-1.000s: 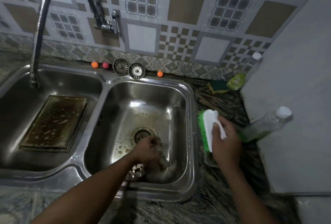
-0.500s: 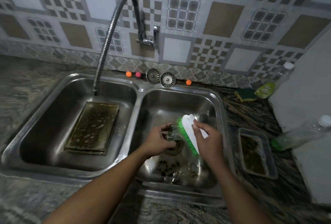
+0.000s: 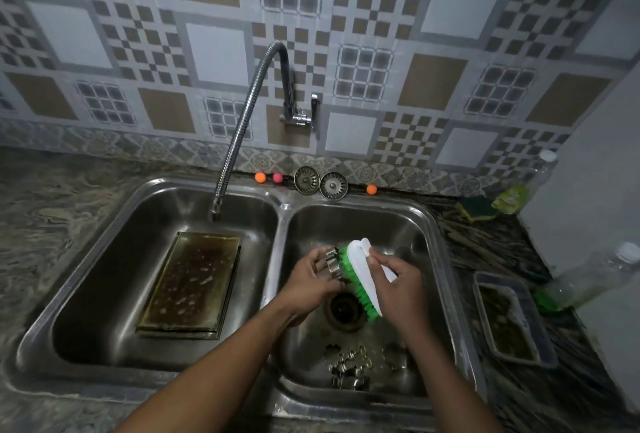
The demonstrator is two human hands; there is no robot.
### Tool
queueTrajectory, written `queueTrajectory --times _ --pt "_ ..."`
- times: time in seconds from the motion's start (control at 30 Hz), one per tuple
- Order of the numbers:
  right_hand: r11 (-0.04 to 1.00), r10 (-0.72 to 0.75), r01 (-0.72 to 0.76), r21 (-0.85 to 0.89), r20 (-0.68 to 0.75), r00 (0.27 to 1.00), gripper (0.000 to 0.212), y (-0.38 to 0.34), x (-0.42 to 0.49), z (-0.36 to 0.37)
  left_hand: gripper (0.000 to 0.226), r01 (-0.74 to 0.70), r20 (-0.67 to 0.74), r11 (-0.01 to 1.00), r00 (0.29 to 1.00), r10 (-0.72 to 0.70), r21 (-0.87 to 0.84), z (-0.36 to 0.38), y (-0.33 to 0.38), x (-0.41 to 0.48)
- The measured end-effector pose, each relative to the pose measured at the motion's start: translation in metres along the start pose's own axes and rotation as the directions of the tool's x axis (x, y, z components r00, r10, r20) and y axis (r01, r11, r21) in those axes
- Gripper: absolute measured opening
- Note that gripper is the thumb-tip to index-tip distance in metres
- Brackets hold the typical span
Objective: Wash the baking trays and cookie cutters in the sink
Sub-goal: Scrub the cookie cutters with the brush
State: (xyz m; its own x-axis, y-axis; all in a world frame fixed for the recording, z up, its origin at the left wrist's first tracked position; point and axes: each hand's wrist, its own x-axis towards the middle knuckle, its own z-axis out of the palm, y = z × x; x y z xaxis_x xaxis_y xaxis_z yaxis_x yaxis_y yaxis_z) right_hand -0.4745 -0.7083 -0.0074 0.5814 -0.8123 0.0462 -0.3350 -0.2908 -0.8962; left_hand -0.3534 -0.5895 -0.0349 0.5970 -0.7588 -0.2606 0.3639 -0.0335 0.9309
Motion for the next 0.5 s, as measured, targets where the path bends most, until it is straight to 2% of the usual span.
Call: queueTrajectory --times 0.17,0.27,0.37,0.5 --pt "0.994 -0.065 0.065 -0.09 0.0 0.998 0.02 -0.004 0.019 0.0 0.057 -0.045 -0.01 0.999 0.999 0.045 -0.027 -0.005 0.005 0.005" --pt "0.988 -0.112 0.117 -0.106 0.05 0.992 0.02 -0.009 0.021 0.007 0.061 -0.073 -0.021 0.997 0.997 0.072 -0.031 -0.007 0.007 0.007" --pt "0.968 -0.179 0.179 -0.173 0.016 0.984 0.021 -0.011 0.03 0.012 0.058 -0.085 -0.016 0.996 0.996 0.085 -0.019 -0.006 0.015 0.015" --pt "0.956 -0.235 0.234 -0.178 0.018 0.972 0.02 -0.007 0.032 0.015 0.058 -0.084 -0.027 0.996 0.996 0.085 0.021 -0.003 0.018 0.02"
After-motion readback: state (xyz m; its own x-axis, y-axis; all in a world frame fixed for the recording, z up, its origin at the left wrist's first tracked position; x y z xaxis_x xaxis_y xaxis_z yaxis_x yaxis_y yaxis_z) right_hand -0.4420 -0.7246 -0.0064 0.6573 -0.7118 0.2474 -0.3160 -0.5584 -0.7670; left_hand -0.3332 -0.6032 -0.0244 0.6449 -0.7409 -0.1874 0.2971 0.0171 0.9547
